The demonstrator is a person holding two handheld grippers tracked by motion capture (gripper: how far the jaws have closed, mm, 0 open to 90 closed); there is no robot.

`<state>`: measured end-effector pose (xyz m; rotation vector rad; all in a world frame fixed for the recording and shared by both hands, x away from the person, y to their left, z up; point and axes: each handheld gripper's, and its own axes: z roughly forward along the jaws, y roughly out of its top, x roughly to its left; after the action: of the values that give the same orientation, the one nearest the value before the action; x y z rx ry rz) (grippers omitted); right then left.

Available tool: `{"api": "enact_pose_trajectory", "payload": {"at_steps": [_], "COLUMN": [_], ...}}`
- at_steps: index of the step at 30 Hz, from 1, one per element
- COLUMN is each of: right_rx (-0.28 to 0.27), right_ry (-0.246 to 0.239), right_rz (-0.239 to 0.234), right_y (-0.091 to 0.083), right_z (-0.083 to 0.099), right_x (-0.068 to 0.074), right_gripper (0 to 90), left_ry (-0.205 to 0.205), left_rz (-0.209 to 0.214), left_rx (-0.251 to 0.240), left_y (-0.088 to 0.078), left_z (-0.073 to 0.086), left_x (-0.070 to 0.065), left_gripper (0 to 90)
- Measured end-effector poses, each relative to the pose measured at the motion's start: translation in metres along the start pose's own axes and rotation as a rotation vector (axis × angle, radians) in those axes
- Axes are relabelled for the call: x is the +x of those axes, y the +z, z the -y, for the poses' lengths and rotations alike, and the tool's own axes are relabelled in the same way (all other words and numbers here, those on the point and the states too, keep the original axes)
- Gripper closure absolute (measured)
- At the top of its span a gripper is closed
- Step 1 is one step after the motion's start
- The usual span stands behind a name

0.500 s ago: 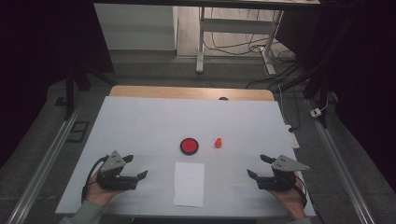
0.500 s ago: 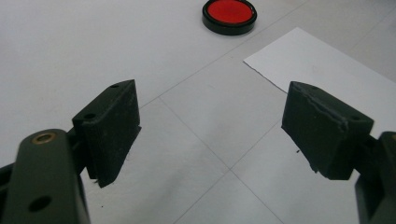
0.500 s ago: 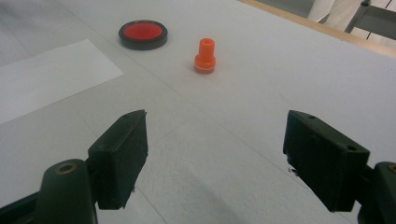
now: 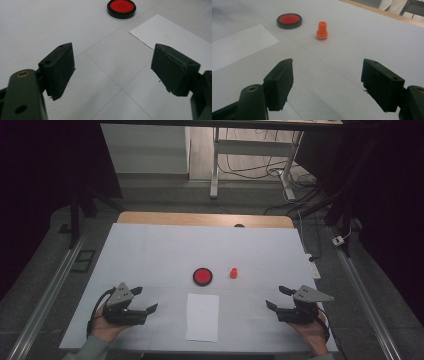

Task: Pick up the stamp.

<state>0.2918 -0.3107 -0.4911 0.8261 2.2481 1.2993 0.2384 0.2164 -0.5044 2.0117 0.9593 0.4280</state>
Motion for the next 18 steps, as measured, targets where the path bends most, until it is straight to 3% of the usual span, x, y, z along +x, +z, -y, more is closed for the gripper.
{"api": "enact_pose_trajectory", "payload": {"at_steps": [18], "right_rx": [0.002], "right_ry": [0.012], "right_rz": [-0.009], "right_y": [0.007], "right_z": [-0.011], "right_x": [0.006], "right_gripper": [28.0], "left_ry": [0.013], "left_rz": [0.007], "left_rx": [0.006], "left_y": [0.005], "left_z": [-0.002], "left_x": [0.000], "left_gripper": [19.1]}}
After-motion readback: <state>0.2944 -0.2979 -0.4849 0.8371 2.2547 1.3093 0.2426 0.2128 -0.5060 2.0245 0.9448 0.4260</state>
